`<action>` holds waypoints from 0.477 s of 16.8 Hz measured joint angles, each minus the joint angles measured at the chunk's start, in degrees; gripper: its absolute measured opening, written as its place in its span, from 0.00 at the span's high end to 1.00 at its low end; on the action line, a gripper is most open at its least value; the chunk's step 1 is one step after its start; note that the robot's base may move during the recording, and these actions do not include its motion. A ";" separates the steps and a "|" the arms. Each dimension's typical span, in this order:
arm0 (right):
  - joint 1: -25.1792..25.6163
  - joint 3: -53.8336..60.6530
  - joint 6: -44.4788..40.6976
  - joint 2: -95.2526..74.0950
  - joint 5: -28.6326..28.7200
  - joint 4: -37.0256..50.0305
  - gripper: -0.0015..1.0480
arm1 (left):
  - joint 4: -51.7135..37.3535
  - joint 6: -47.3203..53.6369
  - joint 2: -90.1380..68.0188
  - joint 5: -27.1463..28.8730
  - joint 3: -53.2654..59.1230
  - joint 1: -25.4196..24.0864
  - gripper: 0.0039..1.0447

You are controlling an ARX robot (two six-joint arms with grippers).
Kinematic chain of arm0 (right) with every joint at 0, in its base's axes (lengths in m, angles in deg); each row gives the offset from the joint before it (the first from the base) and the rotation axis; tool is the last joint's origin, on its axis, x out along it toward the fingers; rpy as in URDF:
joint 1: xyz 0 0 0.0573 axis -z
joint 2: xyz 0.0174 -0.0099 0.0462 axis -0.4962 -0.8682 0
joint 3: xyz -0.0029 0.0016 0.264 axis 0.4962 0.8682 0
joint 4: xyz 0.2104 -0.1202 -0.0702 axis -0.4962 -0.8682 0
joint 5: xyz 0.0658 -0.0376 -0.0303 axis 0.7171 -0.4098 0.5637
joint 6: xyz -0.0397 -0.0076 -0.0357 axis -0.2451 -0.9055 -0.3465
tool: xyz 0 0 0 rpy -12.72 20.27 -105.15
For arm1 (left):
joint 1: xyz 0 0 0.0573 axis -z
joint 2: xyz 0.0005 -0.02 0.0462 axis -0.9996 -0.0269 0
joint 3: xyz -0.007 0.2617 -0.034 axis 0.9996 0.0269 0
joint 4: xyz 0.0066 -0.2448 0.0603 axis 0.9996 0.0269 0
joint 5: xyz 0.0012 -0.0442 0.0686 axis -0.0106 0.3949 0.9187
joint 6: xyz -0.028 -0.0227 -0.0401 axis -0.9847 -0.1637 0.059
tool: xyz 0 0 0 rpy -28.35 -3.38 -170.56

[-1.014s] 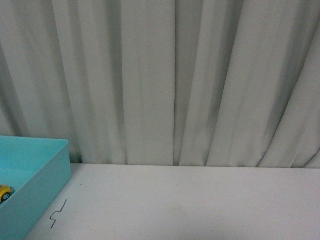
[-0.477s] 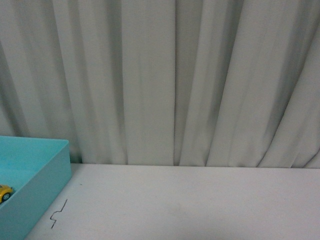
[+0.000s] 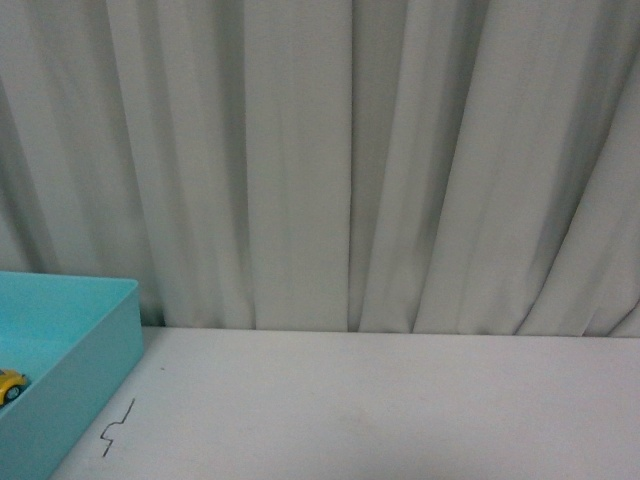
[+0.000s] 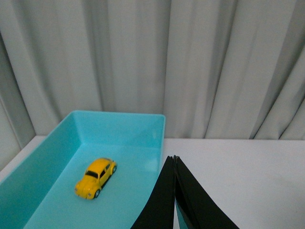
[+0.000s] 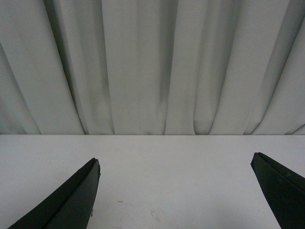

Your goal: Wind up and store yellow beetle toy

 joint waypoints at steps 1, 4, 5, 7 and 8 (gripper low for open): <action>0.00 0.00 0.02 0.02 0.00 0.07 0.06 | 1.42 0.00 -0.02 0.02 0.17 0.00 0.99; 0.00 0.00 0.02 0.00 0.00 0.04 0.06 | 1.01 -0.11 -0.02 0.15 0.17 0.00 0.94; 0.00 0.00 0.02 0.00 0.00 0.04 0.06 | 1.03 -0.11 -0.02 0.11 0.17 0.00 0.81; 0.00 0.00 0.02 0.00 0.00 0.04 0.06 | 1.03 -0.11 -0.02 0.11 0.17 0.00 0.58; 0.00 0.00 0.02 0.00 0.00 0.04 0.06 | 1.01 -0.11 -0.02 0.11 0.17 0.00 0.46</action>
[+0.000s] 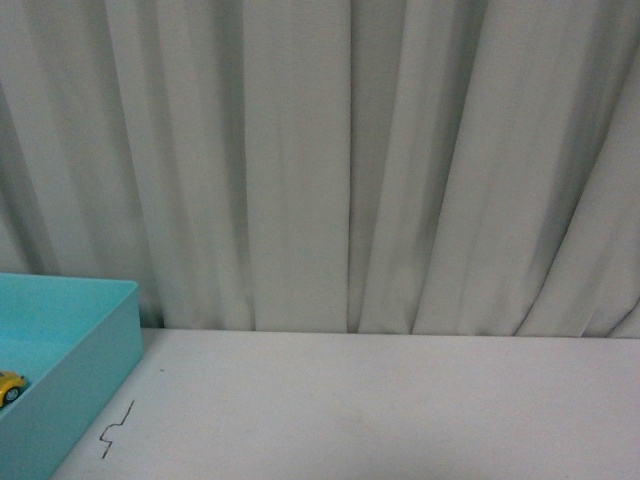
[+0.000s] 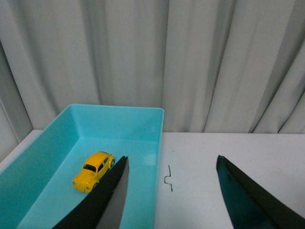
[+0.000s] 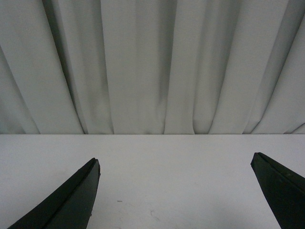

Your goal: Wind up and store yellow beetle toy

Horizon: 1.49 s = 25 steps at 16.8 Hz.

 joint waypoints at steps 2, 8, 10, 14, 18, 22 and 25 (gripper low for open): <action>0.00 0.00 -0.02 0.00 0.00 -0.02 0.06 | 0.02 0.00 0.00 0.00 0.00 0.00 0.24; 0.00 0.00 -0.02 0.00 0.00 -0.04 0.06 | 0.00 0.02 0.00 0.00 0.00 0.00 0.06; 0.00 0.00 -0.02 0.00 0.00 -0.04 0.06 | 0.02 0.04 0.00 0.00 0.00 0.00 0.06; 0.00 0.00 -0.02 0.00 0.00 0.00 0.06 | 0.02 0.04 0.00 0.00 0.00 0.00 0.06; 0.00 0.00 -0.02 0.00 0.00 0.00 0.06 | 0.02 0.02 0.00 0.02 0.00 0.00 0.06; 0.00 0.00 0.00 0.00 0.00 -0.07 0.06 | 0.07 0.02 0.00 0.00 0.00 0.00 0.06; 0.00 0.00 0.00 0.02 0.00 0.07 0.06 | -0.02 0.04 0.00 0.00 0.00 0.00 0.06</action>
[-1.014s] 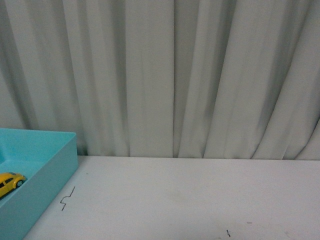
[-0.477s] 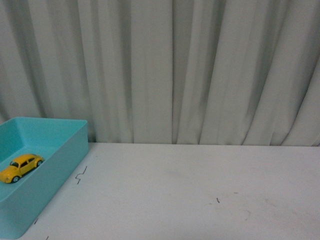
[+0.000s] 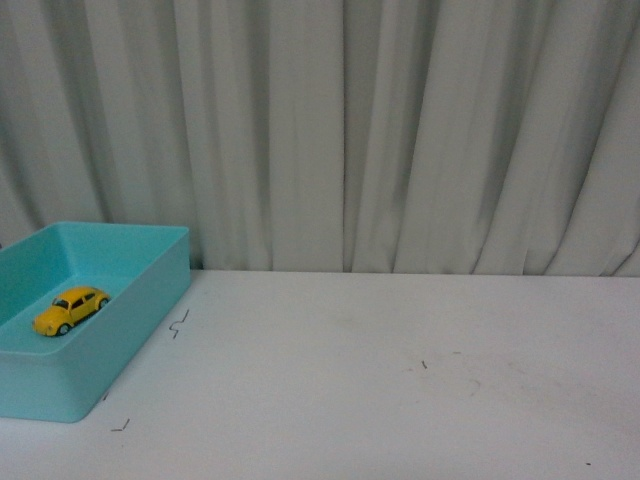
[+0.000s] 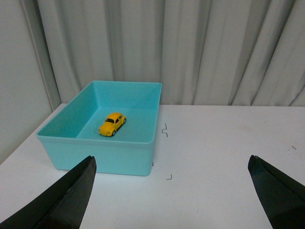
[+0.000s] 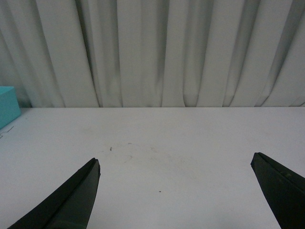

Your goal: Wind up and store yellow beetle toy

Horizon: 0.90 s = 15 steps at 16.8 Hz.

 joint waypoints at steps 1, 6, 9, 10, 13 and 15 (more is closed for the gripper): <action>0.00 0.00 0.00 0.00 0.00 -0.09 0.06 | 0.07 -0.02 0.00 0.00 0.00 0.00 0.06; 0.00 0.00 -0.02 0.00 0.00 -0.07 0.06 | 0.04 0.00 0.00 0.00 0.00 0.00 0.06; 0.00 0.00 -0.02 0.00 0.00 -0.09 0.06 | 0.04 -0.02 0.00 0.00 0.00 0.00 0.06; 0.00 0.00 -0.02 0.00 0.00 -0.07 0.06 | 0.04 0.00 0.00 0.00 0.00 0.00 0.06; 0.00 0.00 0.00 0.00 0.00 -0.07 0.06 | 0.04 -0.02 0.00 0.00 0.00 0.00 0.06; 0.00 0.00 0.00 0.00 0.00 -0.07 0.06 | 0.04 -0.02 0.00 0.00 0.00 0.00 0.06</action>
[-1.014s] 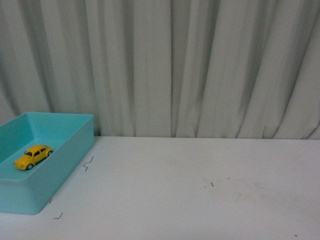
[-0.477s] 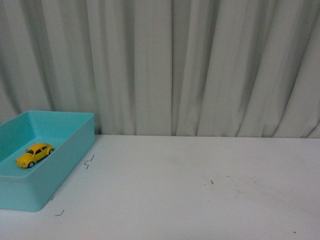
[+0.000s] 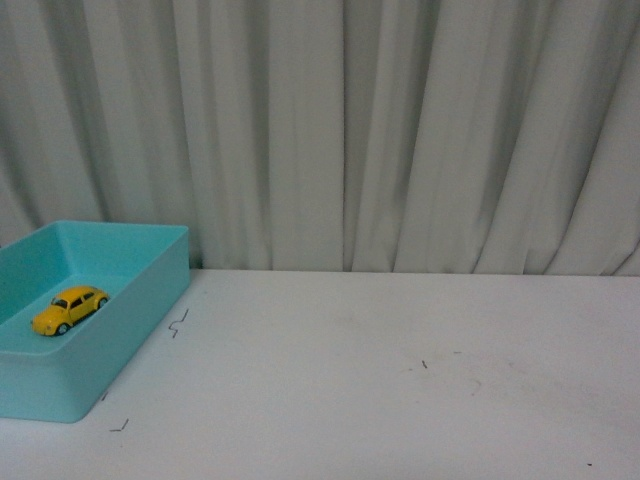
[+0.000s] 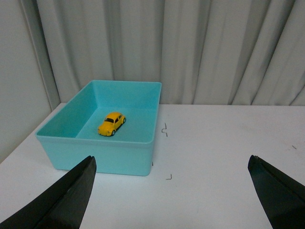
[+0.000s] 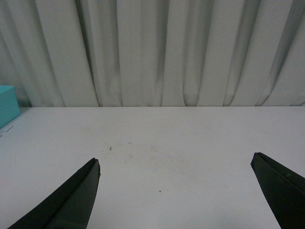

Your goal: Wind up and store yellow beetle toy

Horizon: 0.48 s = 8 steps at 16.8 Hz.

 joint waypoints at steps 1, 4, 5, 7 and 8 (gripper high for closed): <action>0.00 0.00 0.00 0.00 0.00 0.00 0.06 | 0.00 0.00 0.00 0.00 0.00 0.00 0.06; 0.00 0.00 0.00 0.00 0.00 0.09 0.06 | -0.20 0.02 0.00 0.00 0.00 0.00 0.06; 0.00 0.00 0.00 0.00 -0.02 0.04 0.06 | -0.07 0.00 0.00 0.02 0.00 0.00 0.06; 0.00 0.00 -0.02 0.00 -0.02 0.02 0.06 | -0.07 -0.04 0.00 0.02 0.00 0.00 0.06; 0.00 0.00 0.00 0.00 0.00 0.02 0.06 | 0.04 0.02 0.00 -0.04 0.00 0.00 0.06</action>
